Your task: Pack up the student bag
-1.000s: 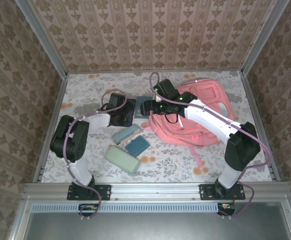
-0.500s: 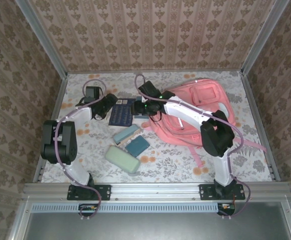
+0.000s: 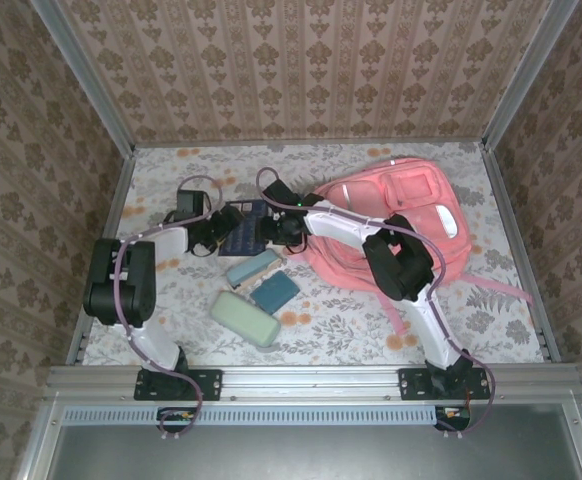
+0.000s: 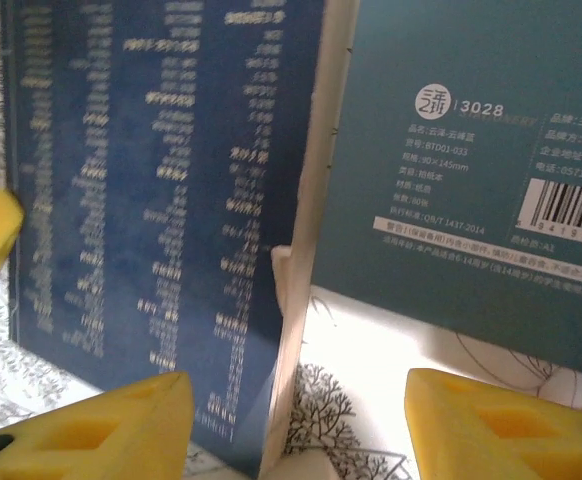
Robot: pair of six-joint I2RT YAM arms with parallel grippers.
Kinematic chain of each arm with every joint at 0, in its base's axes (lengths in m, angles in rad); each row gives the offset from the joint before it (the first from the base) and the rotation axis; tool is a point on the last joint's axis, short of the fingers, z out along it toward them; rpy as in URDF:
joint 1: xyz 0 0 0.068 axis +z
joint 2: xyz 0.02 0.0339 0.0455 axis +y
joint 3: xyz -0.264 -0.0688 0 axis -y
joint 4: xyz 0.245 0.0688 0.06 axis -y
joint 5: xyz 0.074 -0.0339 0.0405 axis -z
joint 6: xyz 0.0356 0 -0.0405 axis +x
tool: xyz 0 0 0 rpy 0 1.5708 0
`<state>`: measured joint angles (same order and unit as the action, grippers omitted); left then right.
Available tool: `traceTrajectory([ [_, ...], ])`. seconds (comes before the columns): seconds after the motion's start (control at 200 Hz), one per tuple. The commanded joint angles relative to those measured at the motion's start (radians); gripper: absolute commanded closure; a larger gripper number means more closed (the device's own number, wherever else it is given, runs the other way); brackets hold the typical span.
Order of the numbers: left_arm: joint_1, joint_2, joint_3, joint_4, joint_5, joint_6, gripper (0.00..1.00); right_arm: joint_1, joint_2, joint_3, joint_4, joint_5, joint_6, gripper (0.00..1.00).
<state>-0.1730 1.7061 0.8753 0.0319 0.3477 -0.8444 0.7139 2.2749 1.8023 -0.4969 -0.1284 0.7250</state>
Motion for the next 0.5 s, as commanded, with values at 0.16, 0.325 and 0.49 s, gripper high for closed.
traceTrajectory([
  [0.16,0.003,-0.096,-0.037,-0.111,-0.037,0.022,0.2,0.009,0.082,0.1,-0.002,-0.054,0.012,0.54],
  [0.325,0.033,-0.1,0.027,-0.235,-0.055,0.152,0.2,0.013,0.119,0.131,-0.021,-0.037,0.003,0.55],
  [0.49,0.036,-0.02,0.069,-0.296,-0.027,0.238,0.2,0.013,0.15,0.155,-0.035,-0.011,-0.026,0.58],
])
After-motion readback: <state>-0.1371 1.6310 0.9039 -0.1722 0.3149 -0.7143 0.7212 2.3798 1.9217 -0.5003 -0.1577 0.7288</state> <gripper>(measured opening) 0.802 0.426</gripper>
